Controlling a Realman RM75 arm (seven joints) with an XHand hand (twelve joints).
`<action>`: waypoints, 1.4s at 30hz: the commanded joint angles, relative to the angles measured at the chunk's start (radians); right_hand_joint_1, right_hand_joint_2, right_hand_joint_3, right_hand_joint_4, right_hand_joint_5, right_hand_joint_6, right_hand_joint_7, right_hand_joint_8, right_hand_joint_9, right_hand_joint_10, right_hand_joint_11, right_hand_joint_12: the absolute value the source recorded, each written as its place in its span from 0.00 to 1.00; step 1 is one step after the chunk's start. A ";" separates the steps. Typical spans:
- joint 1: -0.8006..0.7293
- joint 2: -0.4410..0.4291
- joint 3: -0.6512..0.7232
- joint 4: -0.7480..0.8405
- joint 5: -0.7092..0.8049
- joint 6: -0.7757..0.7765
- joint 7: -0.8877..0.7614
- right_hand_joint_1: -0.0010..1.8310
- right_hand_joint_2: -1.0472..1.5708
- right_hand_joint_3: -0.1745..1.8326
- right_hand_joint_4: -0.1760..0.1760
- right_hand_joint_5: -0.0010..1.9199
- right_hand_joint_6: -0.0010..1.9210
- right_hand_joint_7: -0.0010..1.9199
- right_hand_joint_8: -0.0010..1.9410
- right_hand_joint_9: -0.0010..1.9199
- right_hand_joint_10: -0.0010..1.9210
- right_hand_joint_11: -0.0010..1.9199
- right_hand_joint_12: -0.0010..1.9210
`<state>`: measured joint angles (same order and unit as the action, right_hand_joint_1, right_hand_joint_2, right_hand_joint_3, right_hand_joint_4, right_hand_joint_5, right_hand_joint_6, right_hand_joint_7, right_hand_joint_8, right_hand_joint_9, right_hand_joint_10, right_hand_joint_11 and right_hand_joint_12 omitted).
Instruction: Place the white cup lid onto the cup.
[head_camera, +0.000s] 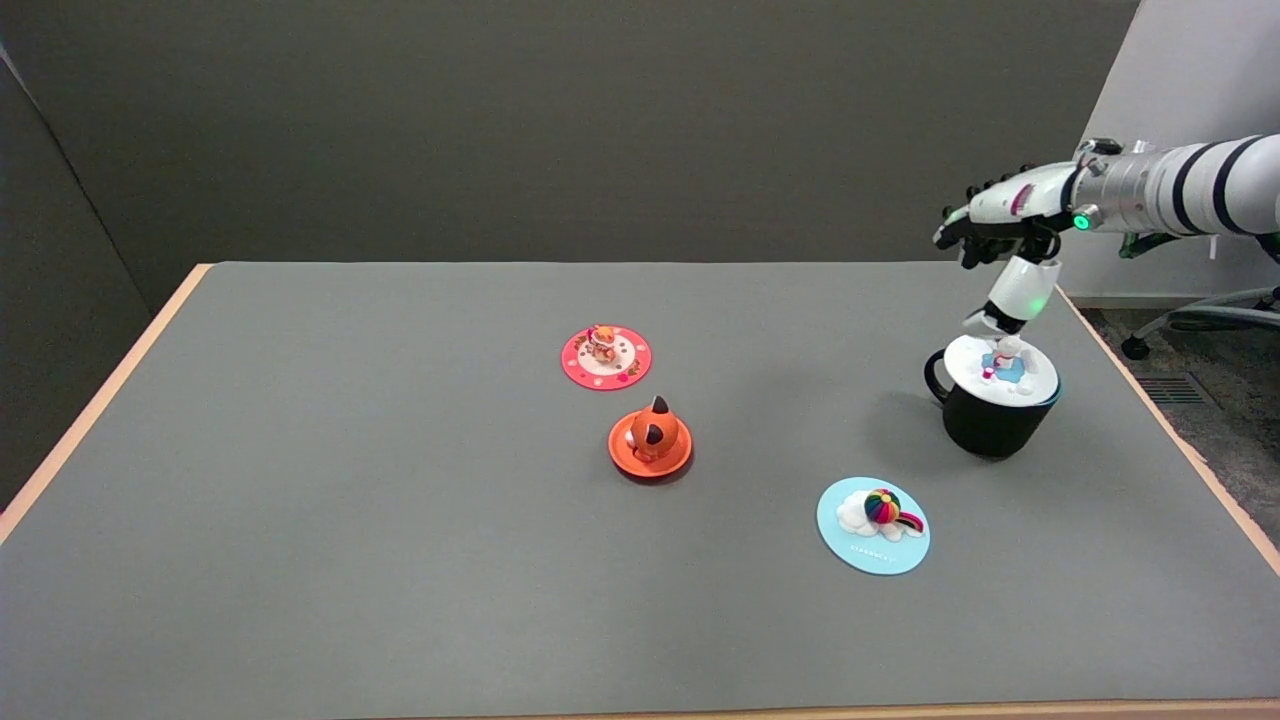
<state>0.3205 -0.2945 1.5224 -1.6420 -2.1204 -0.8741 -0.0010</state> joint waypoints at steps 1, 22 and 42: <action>0.013 -0.002 -0.048 -0.118 -0.012 0.139 0.110 0.39 0.53 0.55 0.12 0.18 0.08 0.31 0.10 0.32 0.12 0.24 0.28; -0.017 -0.002 -0.076 -0.045 -0.021 0.100 0.124 0.38 0.56 0.53 0.23 0.28 0.10 0.36 0.11 0.35 0.11 0.25 0.25; -0.349 -0.015 0.303 -0.045 -0.062 -0.021 0.145 0.40 0.62 0.48 0.32 0.42 0.20 0.42 0.11 0.39 0.11 0.27 0.23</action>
<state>0.2042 -0.2954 1.5588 -1.6907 -2.1516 -0.8121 0.1228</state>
